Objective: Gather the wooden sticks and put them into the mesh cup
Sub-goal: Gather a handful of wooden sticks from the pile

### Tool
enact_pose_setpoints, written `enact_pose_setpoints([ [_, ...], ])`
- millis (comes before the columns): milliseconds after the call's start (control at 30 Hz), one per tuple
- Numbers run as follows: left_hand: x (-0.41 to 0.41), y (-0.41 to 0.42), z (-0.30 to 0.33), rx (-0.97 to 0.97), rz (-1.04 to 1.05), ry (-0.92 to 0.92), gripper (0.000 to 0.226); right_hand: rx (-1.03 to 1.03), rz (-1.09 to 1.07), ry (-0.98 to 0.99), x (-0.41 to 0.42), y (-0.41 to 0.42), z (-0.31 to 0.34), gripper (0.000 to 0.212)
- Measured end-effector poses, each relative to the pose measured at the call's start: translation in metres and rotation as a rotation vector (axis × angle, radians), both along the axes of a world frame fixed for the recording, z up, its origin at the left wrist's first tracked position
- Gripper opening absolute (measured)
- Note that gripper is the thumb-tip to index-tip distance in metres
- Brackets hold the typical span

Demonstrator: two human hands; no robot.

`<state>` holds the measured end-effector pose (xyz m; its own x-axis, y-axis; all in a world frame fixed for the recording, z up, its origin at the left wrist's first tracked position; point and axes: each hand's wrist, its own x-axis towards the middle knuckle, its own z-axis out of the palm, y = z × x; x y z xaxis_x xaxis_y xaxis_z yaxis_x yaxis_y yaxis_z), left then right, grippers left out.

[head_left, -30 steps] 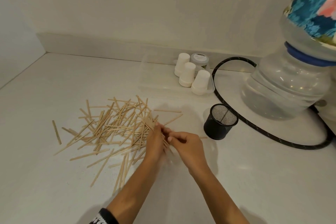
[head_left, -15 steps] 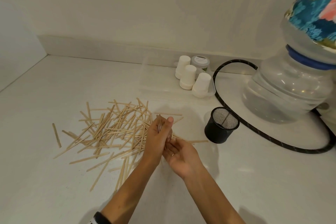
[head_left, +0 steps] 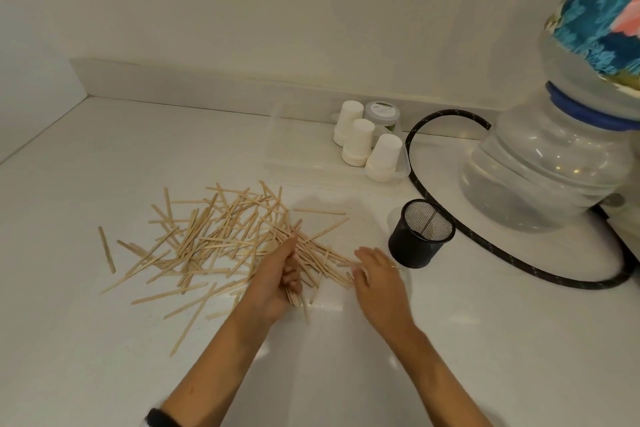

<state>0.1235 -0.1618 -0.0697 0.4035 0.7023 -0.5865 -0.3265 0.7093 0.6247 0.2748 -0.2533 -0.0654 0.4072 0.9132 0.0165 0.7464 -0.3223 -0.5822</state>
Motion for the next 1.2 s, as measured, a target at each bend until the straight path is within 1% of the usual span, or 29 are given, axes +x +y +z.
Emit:
enact_pose_setpoints([
  [33, -0.004, -0.001, -0.002, -0.026, -0.028, -0.004, 0.028, -0.081, 0.063, -0.085, 0.011, -0.004, -0.007, 0.046],
  [100, -0.009, -0.003, -0.007, -0.030, -0.090, -0.013, 0.025, -0.250, 0.164, -0.157, 0.027, -0.013, -0.018, 0.061],
  [167, -0.012, -0.004, -0.011, -0.005, -0.141, -0.018, 0.022, -0.322, 0.225, -0.223, 0.032, -0.022, -0.024, 0.065],
  [233, -0.014, -0.006, -0.016, 0.024, -0.161, -0.016, 0.020, -0.256, 0.237, -0.309, 0.028, -0.028, -0.026, 0.055],
  [300, -0.015, -0.006, -0.020, 0.040, -0.157, -0.012, 0.017, -0.145, 0.210, -0.331, 0.019, -0.033, -0.027, 0.042],
  [433, -0.017, -0.007, -0.023, 0.042, -0.149, -0.020, 0.014, -0.070, 0.128, -0.345, 0.002, -0.045, -0.028, 0.033],
  [600, -0.019, -0.008, -0.023, 0.049, -0.144, -0.047, 0.012, -0.183, 0.072, -0.408, -0.001, -0.037, -0.020, 0.027],
  [700, -0.019, -0.009, -0.023, 0.058, -0.143, -0.054, 0.013, -0.243, -0.015, -0.384, -0.002, -0.030, -0.016, 0.021],
  [800, -0.020, -0.009, -0.024, 0.067, -0.135, -0.082, 0.015, -0.292, -0.101, -0.220, 0.003, -0.028, -0.009, 0.013],
  [1000, -0.018, -0.011, -0.025, 0.063, -0.115, -0.106, 0.021, -0.185, -0.196, 0.394, 0.004, -0.021, 0.005, 0.002],
  [1133, -0.017, -0.012, -0.024, 0.053, -0.101, -0.120, 0.024, -0.209, -0.212, 0.743, -0.006, -0.009, 0.011, 0.014],
  [1200, -0.016, -0.012, -0.023, 0.048, -0.099, -0.120, 0.027, -0.217, -0.192, 0.884, -0.013, -0.005, 0.015, 0.017],
])
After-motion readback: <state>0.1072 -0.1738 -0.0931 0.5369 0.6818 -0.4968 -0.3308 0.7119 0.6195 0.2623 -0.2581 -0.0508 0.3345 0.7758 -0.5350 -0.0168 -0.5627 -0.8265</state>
